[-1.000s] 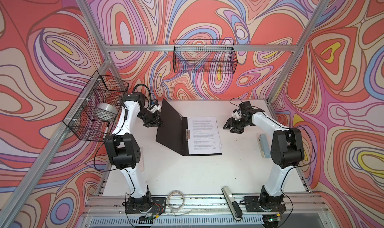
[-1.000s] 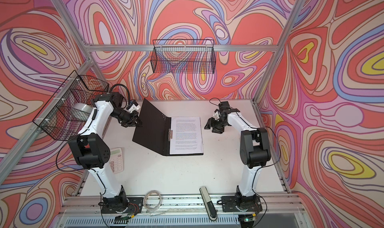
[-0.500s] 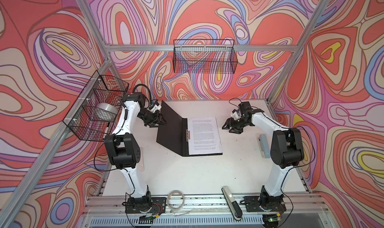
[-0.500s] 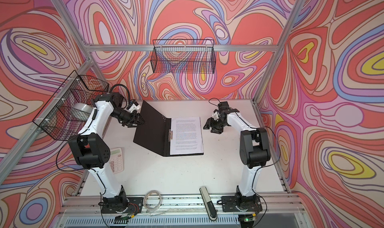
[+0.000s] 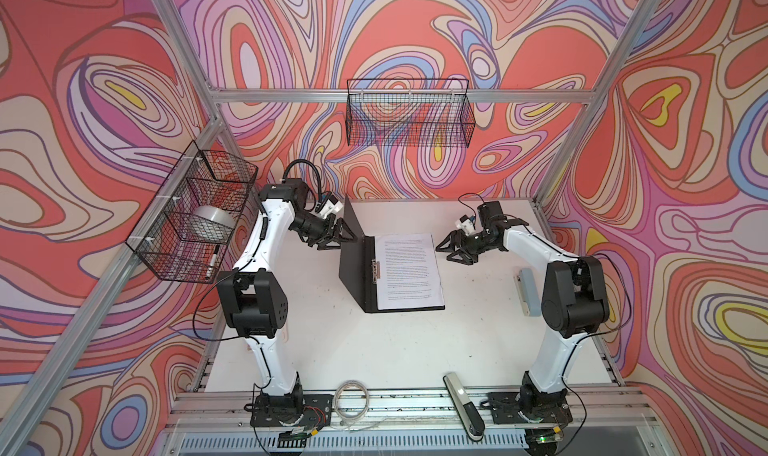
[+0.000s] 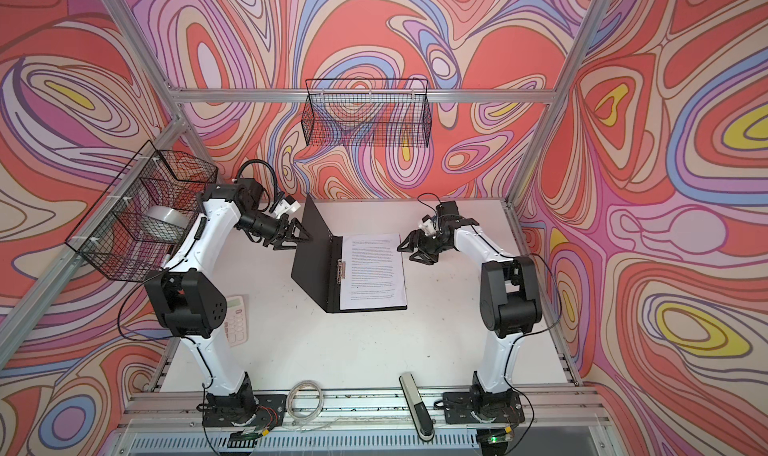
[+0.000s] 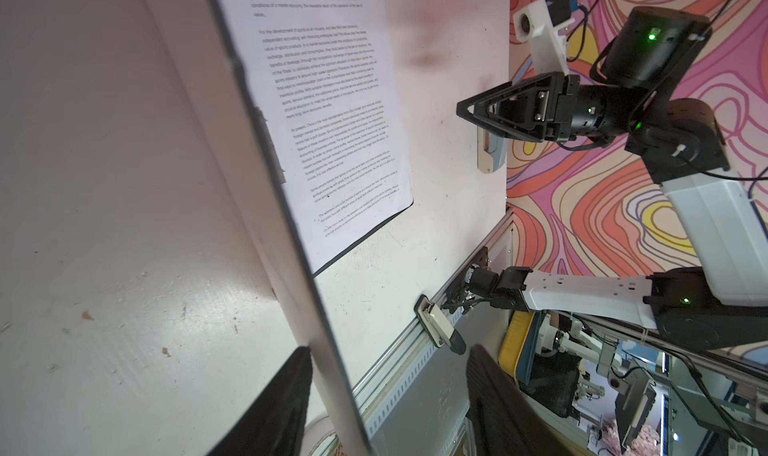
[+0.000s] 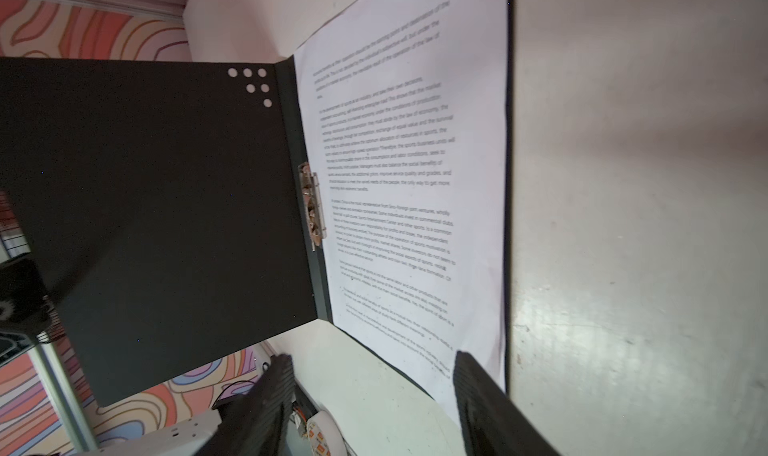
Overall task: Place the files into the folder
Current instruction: 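Swing the cover over the sheets with the left gripper while the right gripper guides it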
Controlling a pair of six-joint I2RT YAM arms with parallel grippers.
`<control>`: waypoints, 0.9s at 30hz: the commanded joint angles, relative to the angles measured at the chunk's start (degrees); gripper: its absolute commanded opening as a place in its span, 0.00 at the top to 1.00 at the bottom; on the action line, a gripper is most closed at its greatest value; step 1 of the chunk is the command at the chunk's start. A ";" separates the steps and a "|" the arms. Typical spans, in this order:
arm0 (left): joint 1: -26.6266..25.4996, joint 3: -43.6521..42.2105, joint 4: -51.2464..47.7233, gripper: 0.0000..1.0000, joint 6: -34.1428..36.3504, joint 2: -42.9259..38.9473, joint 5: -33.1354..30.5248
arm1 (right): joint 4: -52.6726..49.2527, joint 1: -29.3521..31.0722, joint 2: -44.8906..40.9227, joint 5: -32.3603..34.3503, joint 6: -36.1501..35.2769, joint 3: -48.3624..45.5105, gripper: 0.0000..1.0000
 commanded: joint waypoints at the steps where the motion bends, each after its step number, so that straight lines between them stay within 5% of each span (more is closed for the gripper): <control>1: -2.03 1.47 2.18 0.38 -1.55 -1.22 3.73 | 9.56 0.38 -2.01 -10.61 7.23 -2.88 0.35; 9: -7.36 1.24 7.92 0.35 -4.75 0.38 4.40 | 23.71 2.73 0.36 -17.80 18.14 -5.57 0.34; 13: -9.25 1.03 9.97 0.35 -6.10 1.66 4.63 | 41.11 3.47 1.15 -20.64 30.82 -9.89 0.34; 27: -10.39 -3.42 14.34 0.30 -5.78 0.89 6.40 | 79.35 6.01 6.86 -20.98 58.78 -14.30 0.33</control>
